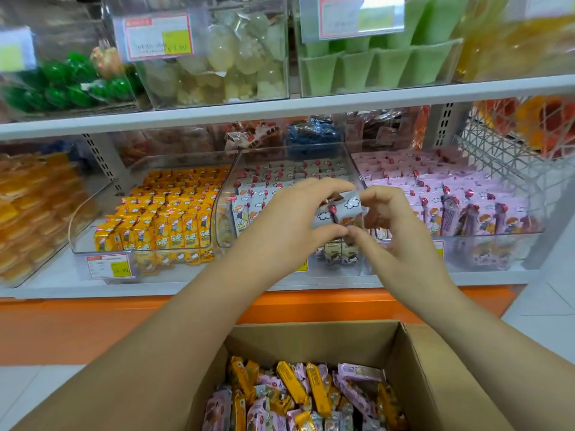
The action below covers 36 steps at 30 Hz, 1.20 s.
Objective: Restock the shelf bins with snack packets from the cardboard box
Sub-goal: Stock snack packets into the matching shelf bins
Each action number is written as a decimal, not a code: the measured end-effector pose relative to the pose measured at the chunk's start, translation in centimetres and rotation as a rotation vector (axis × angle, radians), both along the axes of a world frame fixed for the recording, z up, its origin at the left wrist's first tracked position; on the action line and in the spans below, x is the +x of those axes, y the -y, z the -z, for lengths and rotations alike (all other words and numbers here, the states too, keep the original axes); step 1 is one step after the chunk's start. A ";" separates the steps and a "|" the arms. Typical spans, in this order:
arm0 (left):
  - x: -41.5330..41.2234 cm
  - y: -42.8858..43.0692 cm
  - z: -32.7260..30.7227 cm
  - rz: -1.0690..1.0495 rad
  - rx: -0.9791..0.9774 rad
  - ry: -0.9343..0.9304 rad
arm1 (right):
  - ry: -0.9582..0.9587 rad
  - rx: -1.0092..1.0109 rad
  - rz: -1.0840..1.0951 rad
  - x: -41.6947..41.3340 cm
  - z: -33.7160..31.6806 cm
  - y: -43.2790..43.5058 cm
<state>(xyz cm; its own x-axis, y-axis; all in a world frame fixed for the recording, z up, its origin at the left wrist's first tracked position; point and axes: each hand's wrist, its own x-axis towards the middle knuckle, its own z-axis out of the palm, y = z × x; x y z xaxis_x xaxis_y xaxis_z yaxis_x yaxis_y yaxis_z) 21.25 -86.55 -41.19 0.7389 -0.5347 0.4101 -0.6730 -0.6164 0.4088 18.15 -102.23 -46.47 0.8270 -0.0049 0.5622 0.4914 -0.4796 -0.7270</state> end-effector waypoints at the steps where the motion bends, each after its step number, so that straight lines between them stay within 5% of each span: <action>1: 0.0 0.1 0.1 0.001 -0.005 0.026 | 0.002 0.002 -0.004 0.0 -0.1 0.0; 8: 2.2 -2.4 -1.3 -0.199 -0.058 0.077 | -0.088 -0.131 0.046 0.5 -1.2 1.8; 14: 5.9 -2.1 -0.3 -0.222 0.394 -0.139 | -0.272 -0.334 0.153 1.1 -0.1 3.2; 22: 10.3 1.1 4.4 -0.139 0.535 -0.318 | -0.253 -0.415 0.132 1.5 0.7 3.6; 31: 10.6 1.2 5.8 -0.216 0.326 -0.294 | -0.152 -0.451 0.162 1.8 2.2 3.6; 36: 7.8 -0.5 5.3 -0.212 0.106 -0.113 | -0.054 -0.432 0.151 1.0 3.1 2.5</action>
